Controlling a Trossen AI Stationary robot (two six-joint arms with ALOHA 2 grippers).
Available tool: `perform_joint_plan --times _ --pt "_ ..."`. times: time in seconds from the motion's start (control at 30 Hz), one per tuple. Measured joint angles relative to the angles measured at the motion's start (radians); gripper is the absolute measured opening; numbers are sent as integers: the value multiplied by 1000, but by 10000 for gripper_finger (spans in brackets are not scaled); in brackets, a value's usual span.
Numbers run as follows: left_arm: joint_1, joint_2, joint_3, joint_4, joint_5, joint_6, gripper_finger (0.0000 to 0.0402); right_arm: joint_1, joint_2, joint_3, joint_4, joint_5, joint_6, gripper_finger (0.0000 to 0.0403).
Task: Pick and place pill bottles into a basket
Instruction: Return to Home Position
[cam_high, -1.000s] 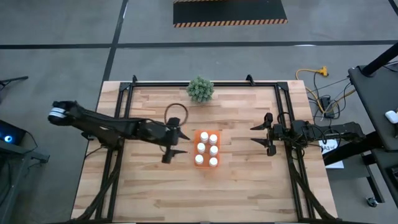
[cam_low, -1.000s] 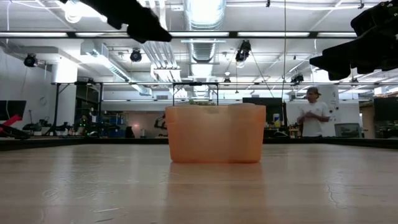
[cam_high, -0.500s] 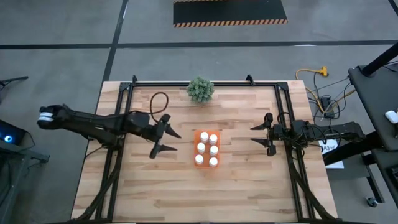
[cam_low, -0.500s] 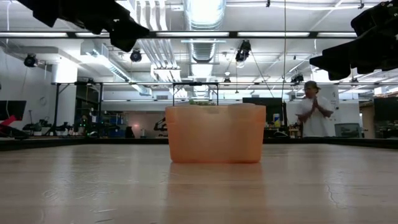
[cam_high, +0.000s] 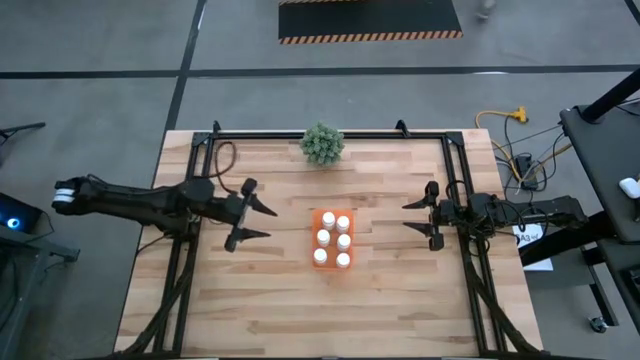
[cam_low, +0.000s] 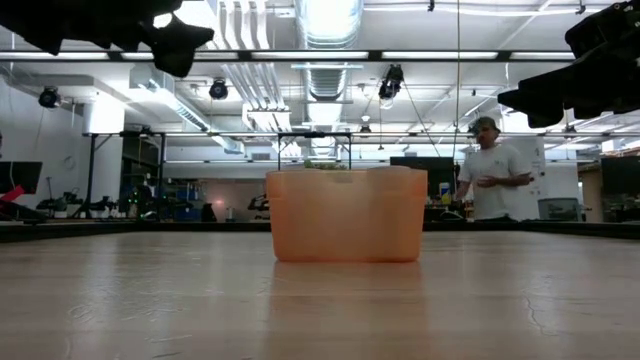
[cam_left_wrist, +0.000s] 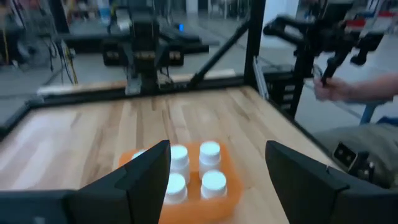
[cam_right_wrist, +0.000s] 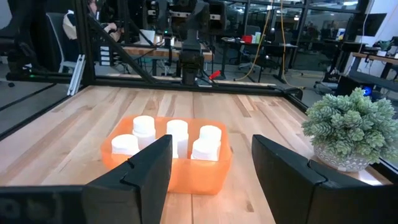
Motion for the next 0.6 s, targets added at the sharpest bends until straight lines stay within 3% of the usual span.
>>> perform_joint_plan --times 0.23,0.6 --pt "0 -176 -93 50 0 -5 245 0 0 0 7 0 -4 210" --pt "0 -510 -190 -33 52 -6 245 0 0 0 9 0 -14 210"
